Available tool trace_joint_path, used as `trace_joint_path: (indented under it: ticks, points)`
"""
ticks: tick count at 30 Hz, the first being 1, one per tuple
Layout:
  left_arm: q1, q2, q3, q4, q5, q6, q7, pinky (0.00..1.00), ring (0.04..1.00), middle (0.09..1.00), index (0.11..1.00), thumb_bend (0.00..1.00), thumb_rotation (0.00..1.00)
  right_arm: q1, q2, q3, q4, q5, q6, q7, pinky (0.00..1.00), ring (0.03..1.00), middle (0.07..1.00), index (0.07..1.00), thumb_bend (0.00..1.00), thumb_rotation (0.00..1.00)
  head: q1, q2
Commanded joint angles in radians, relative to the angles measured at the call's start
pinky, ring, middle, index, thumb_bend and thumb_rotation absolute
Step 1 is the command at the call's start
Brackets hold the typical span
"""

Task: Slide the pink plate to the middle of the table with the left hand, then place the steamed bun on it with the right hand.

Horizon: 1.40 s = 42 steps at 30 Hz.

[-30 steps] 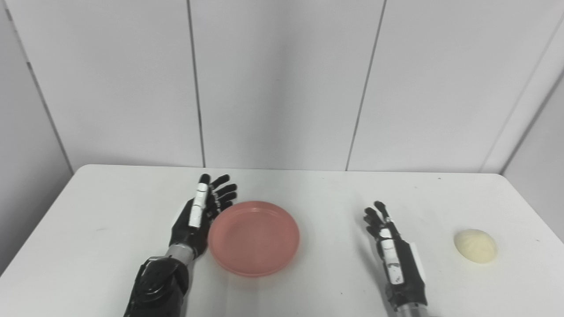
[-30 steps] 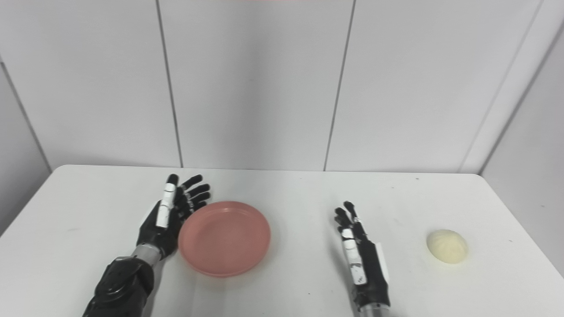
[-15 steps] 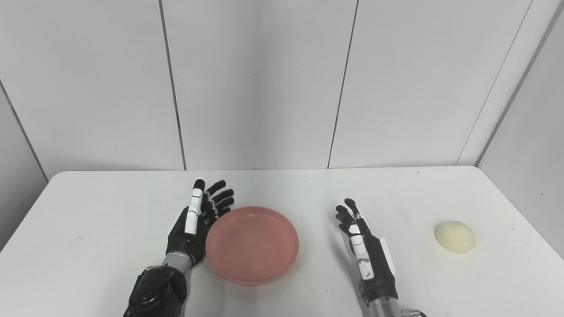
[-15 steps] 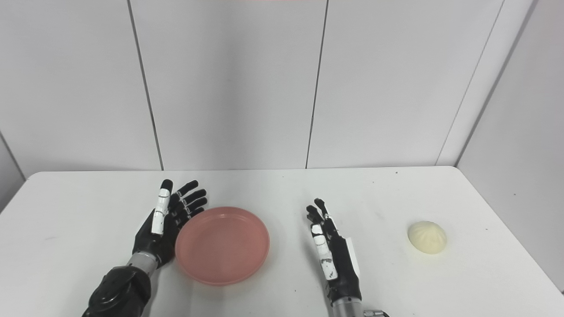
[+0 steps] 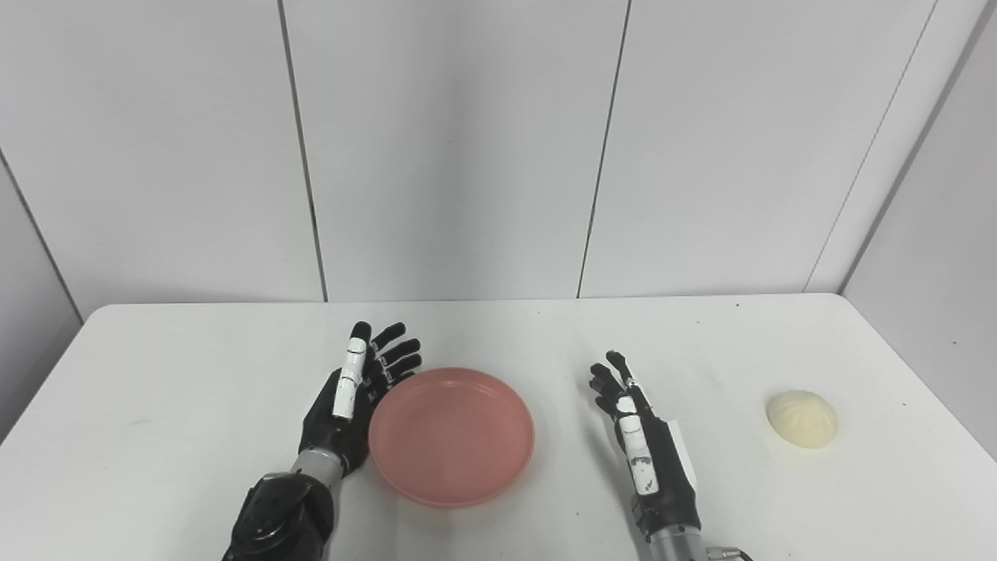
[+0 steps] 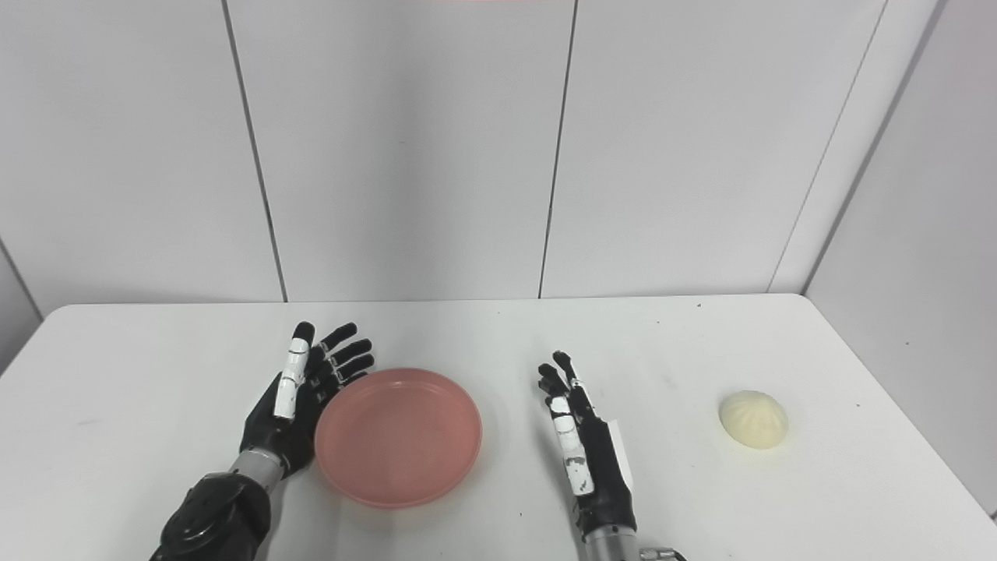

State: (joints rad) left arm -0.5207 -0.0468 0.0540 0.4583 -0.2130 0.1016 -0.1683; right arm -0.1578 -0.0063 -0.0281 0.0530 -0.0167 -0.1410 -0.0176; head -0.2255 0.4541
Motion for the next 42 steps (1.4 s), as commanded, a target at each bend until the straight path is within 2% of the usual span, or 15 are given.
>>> trace_joint_path:
  ticks: [1, 3, 6, 13, 18, 20, 22, 23, 25, 29, 32, 37, 39, 42]
  points:
    - [-0.03, 0.001, -0.008, 0.003, 0.0, -0.024, -0.015, 0.88, 0.835, 0.801, 0.805, 0.69, 0.91, 0.023, 0.012, 0.009, 0.022, 0.0, 0.004, -0.003, 0.93, 0.897, 0.892, 0.94, 0.71, 0.99, 0.0, 0.001]
    - [-0.026, 0.005, -0.009, -0.001, 0.003, -0.025, -0.014, 0.87, 0.829, 0.797, 0.806, 0.7, 0.9, 0.022, 0.008, 0.011, 0.025, -0.009, -0.003, -0.003, 0.91, 0.892, 0.892, 0.946, 0.65, 0.91, 0.0, -0.002]
    - [-0.021, 0.011, -0.009, -0.005, 0.006, -0.027, -0.013, 0.87, 0.826, 0.795, 0.809, 0.71, 0.89, 0.02, -0.004, 0.019, 0.036, -0.042, -0.028, -0.009, 0.88, 0.877, 0.884, 0.944, 0.65, 0.86, 0.0, -0.005]
    - [-0.01, 0.032, -0.013, -0.005, 0.019, -0.031, -0.009, 0.88, 0.837, 0.808, 0.807, 0.69, 0.92, 0.016, -0.024, 0.03, 0.05, -0.115, -0.084, -0.033, 0.82, 0.838, 0.87, 0.925, 0.71, 0.91, 0.006, -0.017]
    - [-0.004, 0.044, -0.019, -0.006, 0.034, -0.039, 0.0, 0.88, 0.839, 0.807, 0.803, 0.68, 0.93, 0.013, -0.047, 0.031, -0.039, -0.151, -0.052, -0.033, 0.78, 0.811, 0.865, 0.917, 0.74, 0.9, 0.003, -0.016]
    - [-0.001, 0.047, -0.019, -0.01, 0.035, -0.038, -0.001, 0.89, 0.841, 0.808, 0.809, 0.68, 0.92, -0.008, -0.088, 0.034, -0.11, -0.161, -0.038, -0.001, 0.68, 0.751, 0.843, 0.897, 0.77, 0.84, 0.0, -0.012]
    - [0.0, 0.053, -0.022, -0.01, 0.036, -0.045, -0.007, 0.89, 0.842, 0.809, 0.811, 0.68, 0.92, -0.032, -0.164, 0.045, -0.195, -0.25, -0.01, 0.037, 0.64, 0.736, 0.836, 0.892, 0.78, 0.86, -0.003, -0.008]
    - [0.001, 0.055, -0.025, -0.015, 0.037, -0.046, -0.009, 0.89, 0.841, 0.809, 0.808, 0.68, 0.92, -0.043, -0.204, 0.051, -0.239, -0.299, 0.014, 0.061, 0.64, 0.732, 0.829, 0.882, 0.8, 0.9, -0.005, -0.006]
    - [0.002, 0.06, -0.031, -0.017, 0.041, -0.052, -0.012, 0.9, 0.844, 0.81, 0.81, 0.67, 0.92, -0.062, -0.27, 0.049, -0.306, -0.363, 0.051, 0.1, 0.64, 0.742, 0.829, 0.866, 0.86, 0.9, -0.008, -0.005]
    - [0.0, 0.065, -0.039, -0.011, 0.051, -0.066, -0.014, 0.89, 0.841, 0.802, 0.811, 0.67, 0.92, -0.083, -0.367, 0.011, -0.348, -0.428, 0.09, 0.112, 0.61, 0.721, 0.809, 0.844, 0.92, 0.94, -0.009, -0.008]
    - [-0.002, 0.065, -0.042, -0.01, 0.055, -0.07, -0.011, 0.87, 0.835, 0.792, 0.805, 0.66, 0.92, -0.103, -0.406, -0.036, -0.354, -0.43, 0.113, 0.103, 0.6, 0.711, 0.8, 0.821, 0.94, 0.93, -0.007, -0.01]
    - [-0.007, 0.068, -0.042, 0.009, 0.057, -0.086, -0.012, 0.88, 0.834, 0.789, 0.805, 0.68, 0.91, -0.144, -0.418, -0.089, -0.413, -0.434, 0.209, 0.121, 0.58, 0.678, 0.755, 0.805, 0.9, 0.91, -0.006, -0.01]
    - [-0.002, 0.066, -0.044, -0.015, 0.057, -0.072, -0.008, 0.87, 0.83, 0.785, 0.805, 0.67, 0.91, -0.161, -0.439, -0.099, -0.43, -0.475, 0.245, 0.13, 0.57, 0.673, 0.747, 0.8, 0.88, 0.89, -0.005, -0.011]
    - [-0.004, 0.07, -0.047, -0.002, 0.061, -0.082, -0.011, 0.86, 0.83, 0.787, 0.807, 0.68, 0.91, -0.171, -0.526, -0.094, -0.435, -0.592, 0.271, 0.176, 0.57, 0.684, 0.759, 0.803, 0.9, 0.88, -0.007, -0.013]
